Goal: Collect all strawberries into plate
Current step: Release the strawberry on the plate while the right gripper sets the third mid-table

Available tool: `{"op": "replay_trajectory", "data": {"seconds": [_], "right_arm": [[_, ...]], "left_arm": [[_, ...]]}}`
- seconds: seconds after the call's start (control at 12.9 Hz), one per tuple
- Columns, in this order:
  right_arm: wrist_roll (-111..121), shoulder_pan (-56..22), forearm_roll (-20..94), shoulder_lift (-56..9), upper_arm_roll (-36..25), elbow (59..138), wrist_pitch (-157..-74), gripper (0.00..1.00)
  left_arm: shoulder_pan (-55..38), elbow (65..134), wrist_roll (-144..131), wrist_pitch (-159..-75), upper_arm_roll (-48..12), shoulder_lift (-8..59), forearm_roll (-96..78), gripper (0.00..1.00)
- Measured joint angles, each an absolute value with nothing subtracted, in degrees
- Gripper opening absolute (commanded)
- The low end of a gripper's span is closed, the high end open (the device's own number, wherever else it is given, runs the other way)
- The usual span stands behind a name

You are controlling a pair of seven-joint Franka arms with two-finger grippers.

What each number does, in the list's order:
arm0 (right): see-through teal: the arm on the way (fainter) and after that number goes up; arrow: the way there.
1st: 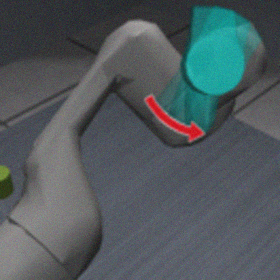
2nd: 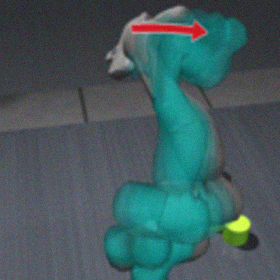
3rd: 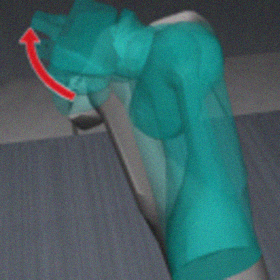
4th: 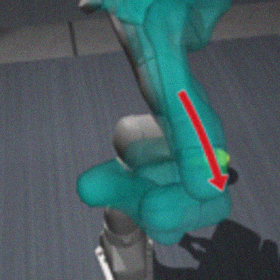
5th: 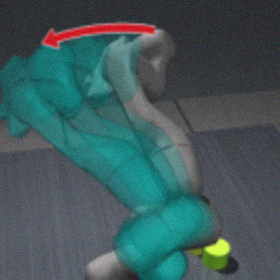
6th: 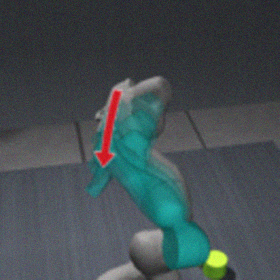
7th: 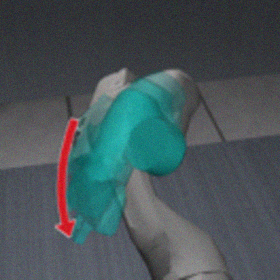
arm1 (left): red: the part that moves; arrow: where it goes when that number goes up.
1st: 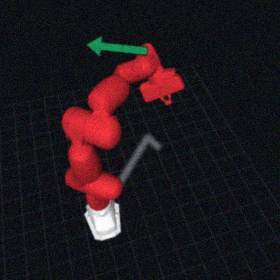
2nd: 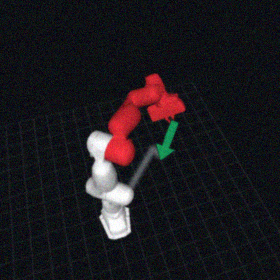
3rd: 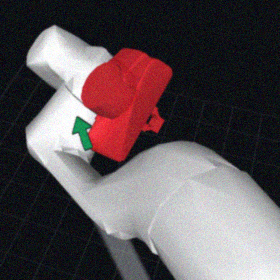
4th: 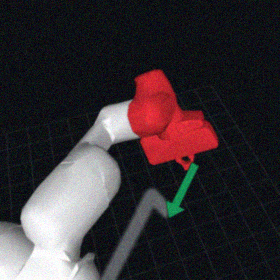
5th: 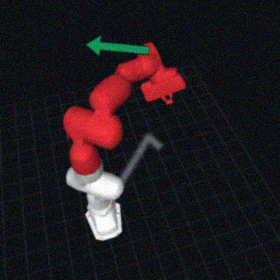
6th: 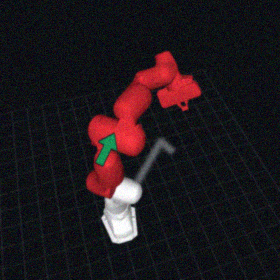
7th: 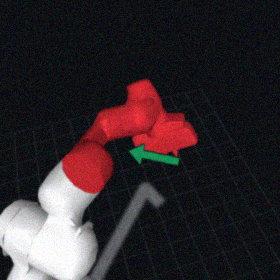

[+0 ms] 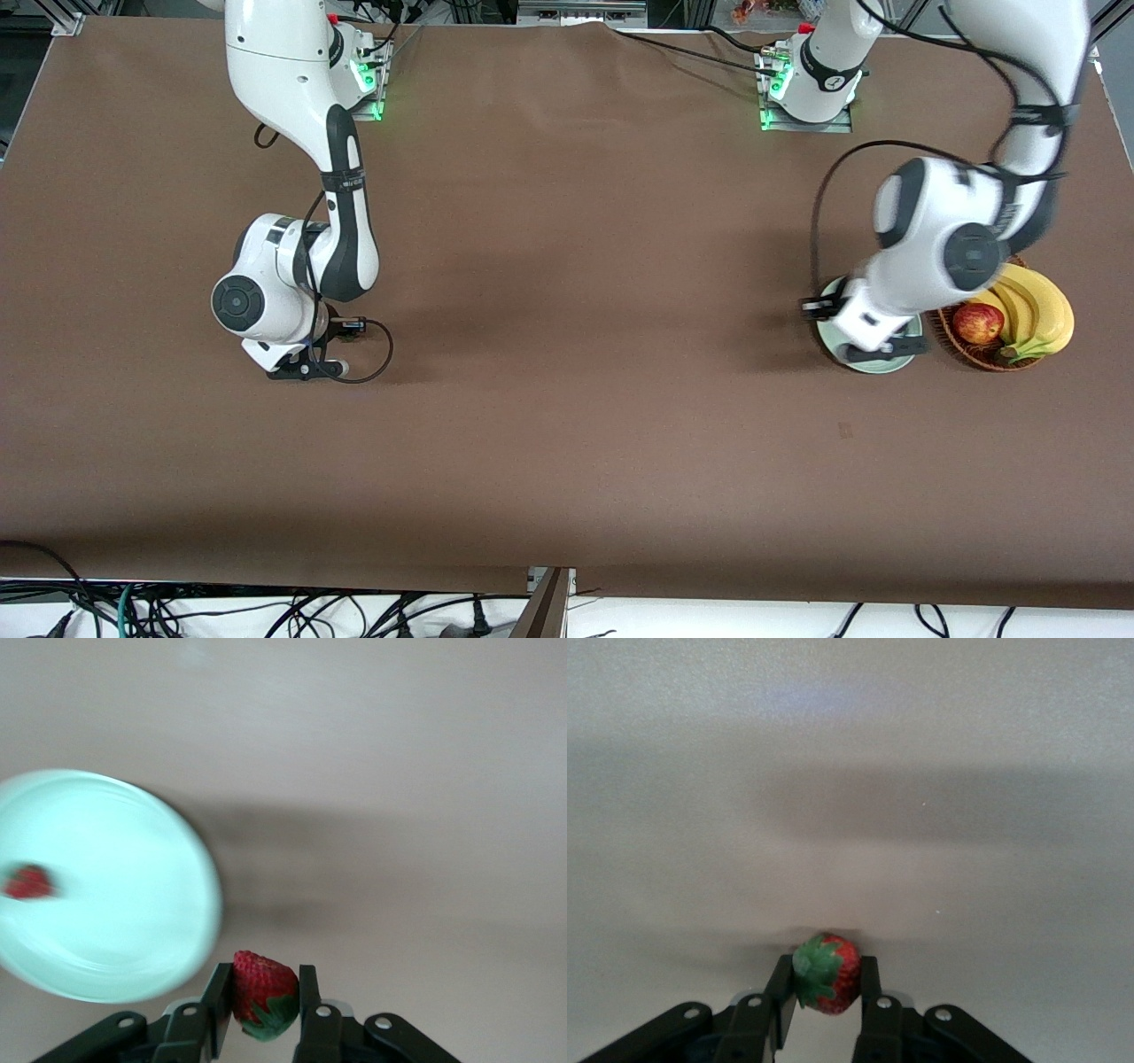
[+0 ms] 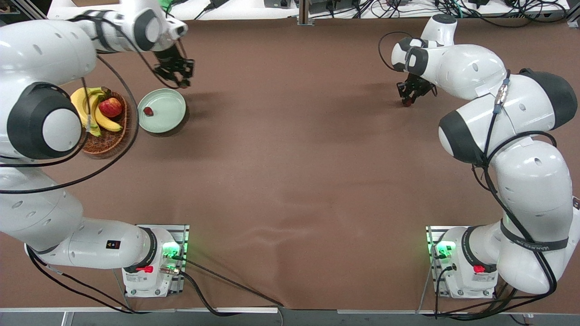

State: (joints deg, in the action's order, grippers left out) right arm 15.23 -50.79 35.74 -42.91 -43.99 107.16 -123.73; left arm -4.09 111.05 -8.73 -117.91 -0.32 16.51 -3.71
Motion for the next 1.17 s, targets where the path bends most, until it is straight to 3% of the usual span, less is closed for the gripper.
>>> {"op": "replay_trajectory", "data": {"seconds": [0.23, 0.39, 0.62, 0.7, 0.78, 0.85, 1.17], "right_arm": [[13.1, -51.7, 36.5, -42.7, -43.8, 103.7, -123.6, 0.25], [7.2, -53.3, 38.2, -42.4, -43.3, 98.9, -121.6, 0.25], [-5.8, -53.8, 42.1, -42.4, -37.5, 91.2, -120.8, 0.26], [-11.5, -53.9, 42.7, -42.9, -35.3, 88.7, -120.9, 0.26], [-17.5, -54.0, 43.0, -43.6, -32.8, 86.2, -121.6, 0.27], [-23.5, -54.1, 43.0, -44.6, -30.2, 83.8, -124.3, 0.28], [-38.6, -54.2, 43.2, -49.2, -18.6, 79.2, -143.8, 0.34]], "left_arm": [[-3.5, 112.4, 4.8, -118.1, 7.1, 17.2, -3.9, 0.19], [-3.1, 113.9, 8.6, -122.6, 8.4, 19.7, -3.9, 0.19], [-3.1, 116.3, 10.5, -131.2, 8.9, 24.9, -4.1, 0.21], [-3.1, 116.4, 10.5, -132.1, 8.9, 26.0, -4.6, 0.34], [-3.1, 116.5, 10.6, -132.5, 8.9, 26.4, -5.1, 0.83], [-3.1, 116.5, 10.9, -132.5, 8.9, 26.4, -5.2, 1.0], [-3.2, 116.0, 13.9, -131.5, 8.9, 25.8, -5.3, 1.0]]}}
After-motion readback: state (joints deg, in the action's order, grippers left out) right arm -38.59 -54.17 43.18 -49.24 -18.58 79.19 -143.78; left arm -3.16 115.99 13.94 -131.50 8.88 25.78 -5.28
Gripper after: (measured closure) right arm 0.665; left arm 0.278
